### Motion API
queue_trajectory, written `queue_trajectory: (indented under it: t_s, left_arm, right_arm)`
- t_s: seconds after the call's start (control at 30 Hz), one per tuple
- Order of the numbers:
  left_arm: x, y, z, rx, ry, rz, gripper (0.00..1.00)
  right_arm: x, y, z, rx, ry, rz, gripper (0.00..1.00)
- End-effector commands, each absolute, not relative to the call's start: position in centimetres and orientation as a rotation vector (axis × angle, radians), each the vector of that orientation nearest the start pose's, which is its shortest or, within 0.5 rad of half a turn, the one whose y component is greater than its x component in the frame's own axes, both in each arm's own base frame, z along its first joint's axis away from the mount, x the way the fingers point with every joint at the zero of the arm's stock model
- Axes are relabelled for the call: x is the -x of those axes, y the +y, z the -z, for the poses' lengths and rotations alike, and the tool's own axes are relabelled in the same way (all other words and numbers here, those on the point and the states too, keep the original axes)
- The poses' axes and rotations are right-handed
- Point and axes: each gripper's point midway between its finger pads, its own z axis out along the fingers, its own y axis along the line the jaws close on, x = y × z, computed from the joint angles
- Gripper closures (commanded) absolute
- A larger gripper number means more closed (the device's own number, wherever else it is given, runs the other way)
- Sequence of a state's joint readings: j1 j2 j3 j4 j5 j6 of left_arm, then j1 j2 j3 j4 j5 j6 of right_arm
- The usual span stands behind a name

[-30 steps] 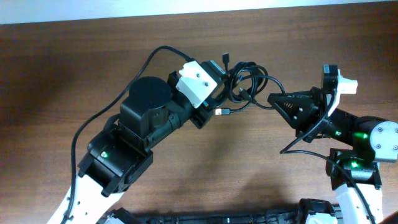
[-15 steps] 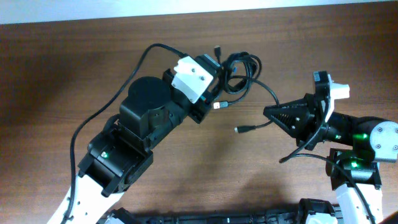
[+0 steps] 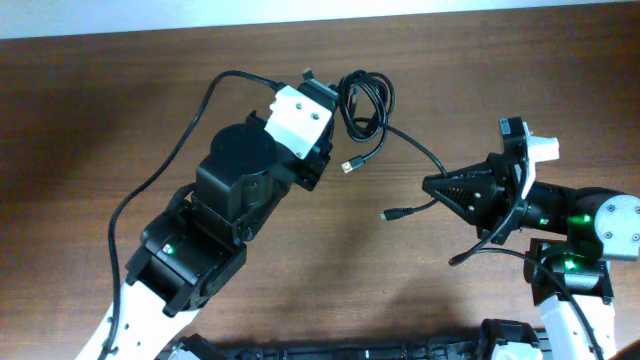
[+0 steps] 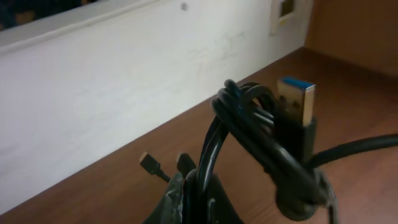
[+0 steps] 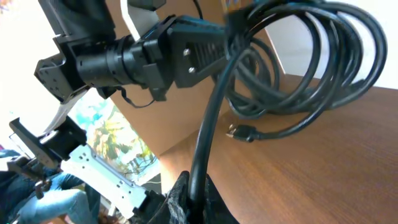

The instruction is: Untangle cables

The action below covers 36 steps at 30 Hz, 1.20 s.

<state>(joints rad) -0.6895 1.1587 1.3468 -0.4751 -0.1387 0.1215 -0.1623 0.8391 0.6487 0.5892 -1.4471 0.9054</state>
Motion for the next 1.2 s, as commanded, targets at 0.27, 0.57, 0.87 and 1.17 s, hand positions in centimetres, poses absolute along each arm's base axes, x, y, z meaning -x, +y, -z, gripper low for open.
queue_trajectory:
  t_s: [0.27,0.57,0.87,1.17]
  left_arm:
    - [-26.0,-27.8,-40.0,-1.076,1.519,0.535,1.0]
    - [-25.3,-30.7,-39.4,-1.174,1.45,0.687,1.0]
    - [-29.0,-28.4,-39.0,-0.93,1.621,0.541,1.0]
    - [-32.7,-24.3,-38.9,-0.46,1.805,0.45,1.0]
  right_arm:
    - [-24.3,13.2,-34.1,0.494,1.66,-1.484,0.96]
    - [-24.2,13.2,-34.2,0.497,1.657,-1.481,0.72]
    - [-24.2,13.2,-34.2,0.495,1.658,-1.483,0.0]
    - [-26.0,12.5,-33.2,0.307,1.717,-1.505,0.02]
